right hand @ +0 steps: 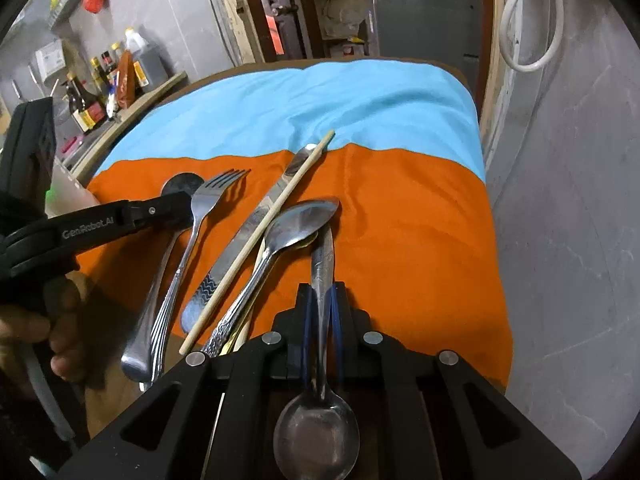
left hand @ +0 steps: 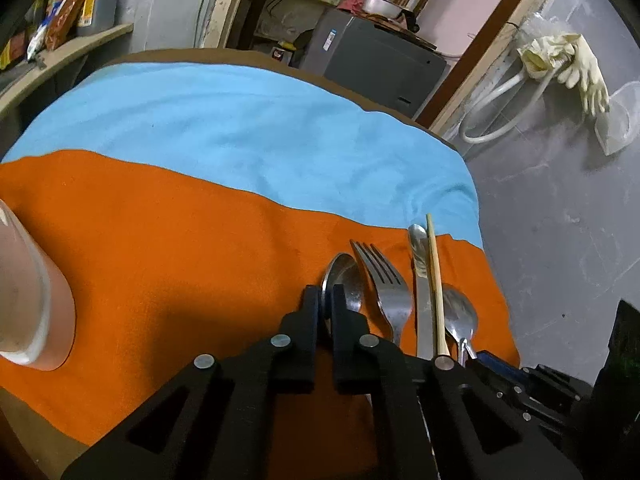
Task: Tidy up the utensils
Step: 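Close the left tool on a steel spoon while the right tool grasps another spoon, then carry spoon in left tool to caddy while right tool carries one to cup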
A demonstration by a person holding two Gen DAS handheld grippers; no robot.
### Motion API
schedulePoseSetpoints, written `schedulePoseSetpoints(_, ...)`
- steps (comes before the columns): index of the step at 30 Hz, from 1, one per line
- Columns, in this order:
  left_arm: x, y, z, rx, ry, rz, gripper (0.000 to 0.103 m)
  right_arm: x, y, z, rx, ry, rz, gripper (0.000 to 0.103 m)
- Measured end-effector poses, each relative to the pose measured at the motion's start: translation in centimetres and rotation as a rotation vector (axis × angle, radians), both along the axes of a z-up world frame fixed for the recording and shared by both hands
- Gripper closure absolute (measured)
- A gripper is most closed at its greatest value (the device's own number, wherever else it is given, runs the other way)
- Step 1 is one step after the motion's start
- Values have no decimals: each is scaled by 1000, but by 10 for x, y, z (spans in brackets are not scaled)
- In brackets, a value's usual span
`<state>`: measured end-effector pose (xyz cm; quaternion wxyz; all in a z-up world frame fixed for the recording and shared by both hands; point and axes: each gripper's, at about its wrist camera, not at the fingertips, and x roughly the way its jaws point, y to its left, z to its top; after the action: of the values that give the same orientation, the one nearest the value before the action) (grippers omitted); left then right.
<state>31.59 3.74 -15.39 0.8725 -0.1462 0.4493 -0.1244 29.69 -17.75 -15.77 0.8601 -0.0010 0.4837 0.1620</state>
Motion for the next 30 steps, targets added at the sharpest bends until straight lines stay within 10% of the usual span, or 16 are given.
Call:
schedulePoseSetpoints(12, -31, -13, 17, 63, -80, 3, 102, -10, -11, 2, 69, 0, -70, 97)
schedulePoseSetpoints(30, -90, -4, 98, 116, -449, 56, 102, -63, 3, 91, 367, -491, -18, 97)
